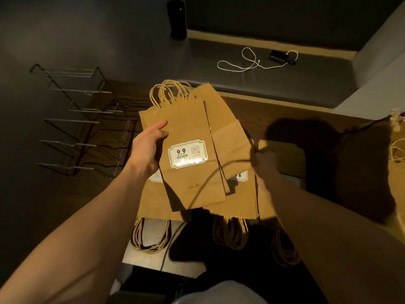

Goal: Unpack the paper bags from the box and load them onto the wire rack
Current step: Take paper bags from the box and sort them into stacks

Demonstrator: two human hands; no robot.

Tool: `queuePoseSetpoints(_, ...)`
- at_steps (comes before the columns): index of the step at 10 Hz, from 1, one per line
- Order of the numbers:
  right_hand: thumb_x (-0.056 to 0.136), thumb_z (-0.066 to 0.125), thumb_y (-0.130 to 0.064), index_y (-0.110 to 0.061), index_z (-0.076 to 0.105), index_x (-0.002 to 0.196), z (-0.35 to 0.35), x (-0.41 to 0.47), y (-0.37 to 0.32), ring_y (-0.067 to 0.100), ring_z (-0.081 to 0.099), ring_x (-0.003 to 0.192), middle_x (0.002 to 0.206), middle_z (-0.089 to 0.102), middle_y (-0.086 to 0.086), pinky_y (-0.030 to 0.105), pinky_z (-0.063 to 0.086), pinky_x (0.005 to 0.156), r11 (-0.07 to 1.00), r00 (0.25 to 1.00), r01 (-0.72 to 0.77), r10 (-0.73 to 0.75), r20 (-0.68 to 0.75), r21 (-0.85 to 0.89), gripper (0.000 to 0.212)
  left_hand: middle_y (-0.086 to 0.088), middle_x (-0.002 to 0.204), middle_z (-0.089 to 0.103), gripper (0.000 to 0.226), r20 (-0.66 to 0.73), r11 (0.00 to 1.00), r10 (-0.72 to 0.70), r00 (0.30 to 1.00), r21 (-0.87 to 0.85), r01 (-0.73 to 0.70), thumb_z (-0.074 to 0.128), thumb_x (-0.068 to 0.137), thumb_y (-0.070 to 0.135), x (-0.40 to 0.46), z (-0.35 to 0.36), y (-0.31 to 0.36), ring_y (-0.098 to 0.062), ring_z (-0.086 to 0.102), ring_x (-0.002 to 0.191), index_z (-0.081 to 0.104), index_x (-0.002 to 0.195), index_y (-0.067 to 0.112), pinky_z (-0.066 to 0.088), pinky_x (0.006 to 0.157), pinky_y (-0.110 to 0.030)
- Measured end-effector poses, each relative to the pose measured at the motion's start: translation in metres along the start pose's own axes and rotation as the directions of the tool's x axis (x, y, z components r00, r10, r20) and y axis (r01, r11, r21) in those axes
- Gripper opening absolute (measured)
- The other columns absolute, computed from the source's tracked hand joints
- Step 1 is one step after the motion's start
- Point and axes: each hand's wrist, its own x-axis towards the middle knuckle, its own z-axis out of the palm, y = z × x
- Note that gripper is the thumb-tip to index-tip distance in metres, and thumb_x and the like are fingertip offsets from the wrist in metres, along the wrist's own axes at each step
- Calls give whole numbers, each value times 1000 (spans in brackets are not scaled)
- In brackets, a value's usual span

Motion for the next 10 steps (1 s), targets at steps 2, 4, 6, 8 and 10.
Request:
queuePoseSetpoints(2, 97, 55, -33, -9, 66, 84, -5, -10, -45, 20, 63, 74, 78, 63, 10, 31, 50, 68, 948, 940, 311, -316, -126, -63, 29, -9, 117, 67, 74, 62, 1000, 7, 998, -19, -6, 63, 88, -10, 3, 8, -16, -27, 73, 94, 36, 146, 26, 61, 80, -45)
queuePoseSetpoints(4, 87, 54, -64, -11, 67, 113, 1, -25, -43, 19, 41, 116, 126, 42, 5, 35, 38, 101, 680, 907, 419, -337, 252, -601, 60, -7, 125, 68, 111, -28, 998, -53, 998, -32, 52, 96, 58, 21, 4, 21, -31, -28, 70, 106, 33, 149, 22, 55, 95, -50)
queuePoseSetpoints(6, 81, 78, -26, -10, 33, 149, 4, -41, -31, 27, 60, 116, 146, 45, 10, 39, 53, 94, 984, 897, 179, -160, 412, -8, 83, -10, 110, 74, 47, 65, 991, -2, 998, -136, 11, 76, 85, 5, -15, 45, -43, -24, 73, 98, 56, 127, 6, 60, 73, -34)
queuePoseSetpoints(8, 88, 67, 0, -8, 62, 110, -24, -43, -32, 20, 69, 78, 105, 70, 12, 27, 59, 61, 959, 951, 84, -158, 265, 271, 24, -15, 122, 70, 44, 185, 993, -25, 982, -108, 46, 66, 94, 12, -26, 51, -35, -32, 68, 109, 53, 136, 6, 61, 69, -36)
queuePoseSetpoints(10, 83, 71, -2, -1, 58, 126, -46, -46, -28, 26, 70, 88, 114, 69, 18, 35, 59, 74, 974, 900, 53, -142, 412, 220, 46, -15, 110, 73, 44, 147, 997, -26, 989, -67, 36, 79, 81, 3, -38, 54, -27, -31, 74, 93, 60, 120, 10, 61, 80, -46)
